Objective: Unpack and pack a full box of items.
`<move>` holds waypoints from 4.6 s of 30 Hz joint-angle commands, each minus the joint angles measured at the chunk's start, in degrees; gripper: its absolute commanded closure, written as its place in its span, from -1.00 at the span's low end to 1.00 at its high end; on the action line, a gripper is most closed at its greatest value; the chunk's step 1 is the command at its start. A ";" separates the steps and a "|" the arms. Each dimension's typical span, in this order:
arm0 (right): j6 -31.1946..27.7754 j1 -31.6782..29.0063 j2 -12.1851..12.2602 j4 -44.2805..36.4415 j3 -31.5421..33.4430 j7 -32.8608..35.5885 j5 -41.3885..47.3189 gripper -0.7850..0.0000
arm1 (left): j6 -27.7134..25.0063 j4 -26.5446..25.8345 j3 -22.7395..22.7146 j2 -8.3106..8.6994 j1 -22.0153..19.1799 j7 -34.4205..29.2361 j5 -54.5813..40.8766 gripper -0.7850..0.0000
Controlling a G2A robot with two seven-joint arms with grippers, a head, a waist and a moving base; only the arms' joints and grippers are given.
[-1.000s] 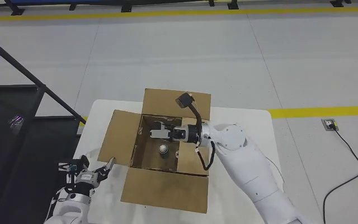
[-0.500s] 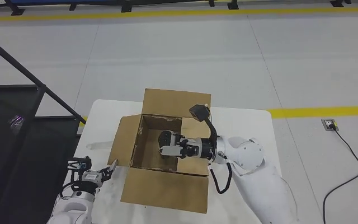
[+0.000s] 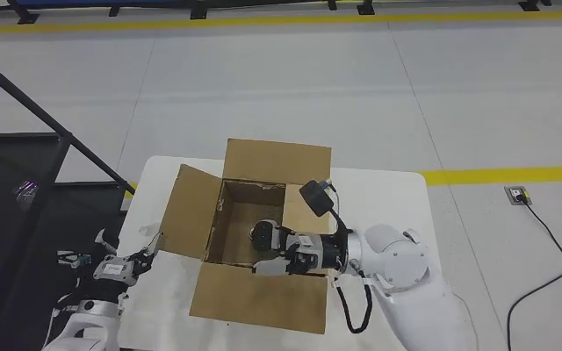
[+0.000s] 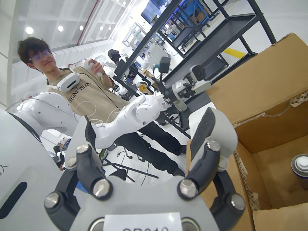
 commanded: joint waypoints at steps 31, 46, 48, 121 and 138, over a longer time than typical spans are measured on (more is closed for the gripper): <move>-10.85 -25.02 10.00 -12.85 24.86 1.94 16.22 -1.00 | -8.49 25.25 35.40 -3.23 -36.94 -37.92 -35.10 -1.00; -11.82 -23.45 14.42 -9.44 23.82 0.97 19.64 -1.00 | -14.62 38.13 41.74 -5.05 -45.46 -42.77 -48.10 -1.00; -12.08 -23.37 14.85 -9.26 23.58 0.71 19.88 -1.00 | -16.05 37.93 41.97 -5.12 -45.77 -42.98 -49.31 -1.00; 11.96 8.93 19.82 -4.53 -0.36 4.18 -9.63 -1.00 | -13.26 -8.47 -1.06 -2.67 -12.97 -25.59 -42.45 -1.00; 22.53 40.84 1.51 27.25 -45.77 -7.19 -23.20 -1.00 | -28.03 -0.14 -20.21 -3.11 7.71 -16.55 -51.02 -1.00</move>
